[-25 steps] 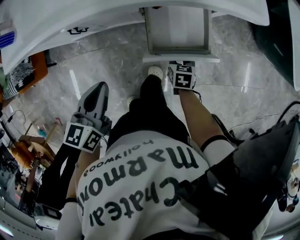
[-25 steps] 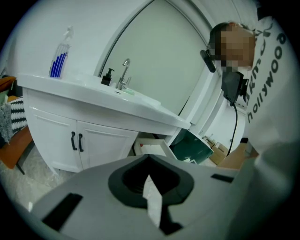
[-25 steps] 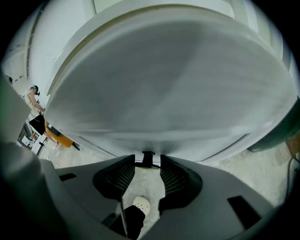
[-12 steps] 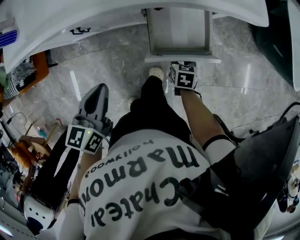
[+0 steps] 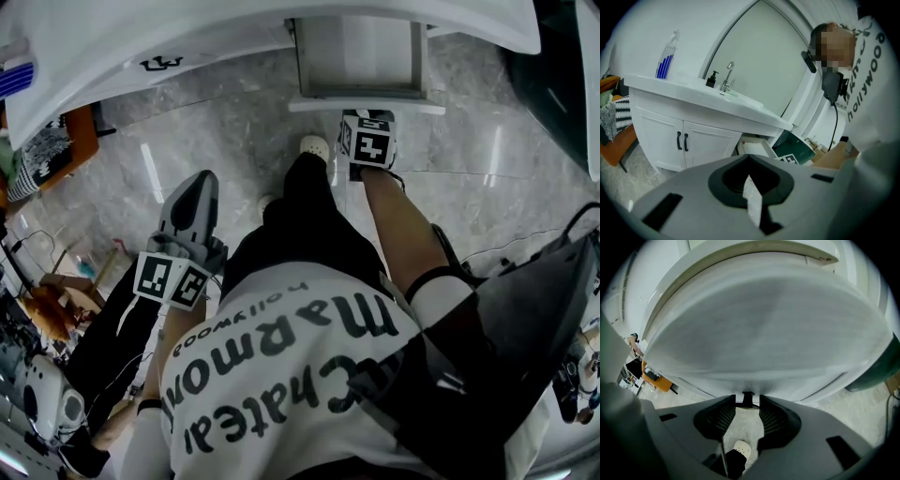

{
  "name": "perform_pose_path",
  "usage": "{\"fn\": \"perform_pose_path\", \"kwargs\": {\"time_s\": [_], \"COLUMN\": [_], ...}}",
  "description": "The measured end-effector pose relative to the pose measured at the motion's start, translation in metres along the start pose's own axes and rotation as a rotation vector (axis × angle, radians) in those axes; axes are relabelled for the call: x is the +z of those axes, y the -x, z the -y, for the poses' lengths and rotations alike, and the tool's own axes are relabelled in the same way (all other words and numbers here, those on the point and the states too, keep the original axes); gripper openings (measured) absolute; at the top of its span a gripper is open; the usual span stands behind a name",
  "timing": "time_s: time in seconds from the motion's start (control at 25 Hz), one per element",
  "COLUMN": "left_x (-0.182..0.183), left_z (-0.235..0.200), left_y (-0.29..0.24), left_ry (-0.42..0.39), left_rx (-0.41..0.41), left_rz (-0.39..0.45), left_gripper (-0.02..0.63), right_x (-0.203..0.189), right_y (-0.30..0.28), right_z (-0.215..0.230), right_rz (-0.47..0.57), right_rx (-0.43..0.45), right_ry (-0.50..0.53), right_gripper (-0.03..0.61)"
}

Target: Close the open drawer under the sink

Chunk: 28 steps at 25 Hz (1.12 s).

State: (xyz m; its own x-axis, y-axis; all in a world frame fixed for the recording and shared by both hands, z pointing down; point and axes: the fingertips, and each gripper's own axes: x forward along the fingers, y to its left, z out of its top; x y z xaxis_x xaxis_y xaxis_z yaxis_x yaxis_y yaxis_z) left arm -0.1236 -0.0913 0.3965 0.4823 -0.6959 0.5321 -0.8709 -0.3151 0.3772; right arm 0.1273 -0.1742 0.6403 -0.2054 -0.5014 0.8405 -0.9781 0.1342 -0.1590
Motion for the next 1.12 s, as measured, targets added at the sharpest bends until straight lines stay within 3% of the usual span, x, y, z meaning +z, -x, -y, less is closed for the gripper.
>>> {"fn": "perform_pose_path", "kwargs": {"time_s": [1.12], "left_x": [0.008], "left_z": [-0.011], "left_y": [0.000], "left_ry": [-0.007], "left_rx": [0.031], "left_rz": [0.023], "left_gripper": [0.008], "right_x": [0.020], "right_y": [-0.013], "right_z": [0.003], "right_rz": [0.005], "right_rx": [-0.012], "right_ry": [-0.002], "right_gripper": [0.166]}}
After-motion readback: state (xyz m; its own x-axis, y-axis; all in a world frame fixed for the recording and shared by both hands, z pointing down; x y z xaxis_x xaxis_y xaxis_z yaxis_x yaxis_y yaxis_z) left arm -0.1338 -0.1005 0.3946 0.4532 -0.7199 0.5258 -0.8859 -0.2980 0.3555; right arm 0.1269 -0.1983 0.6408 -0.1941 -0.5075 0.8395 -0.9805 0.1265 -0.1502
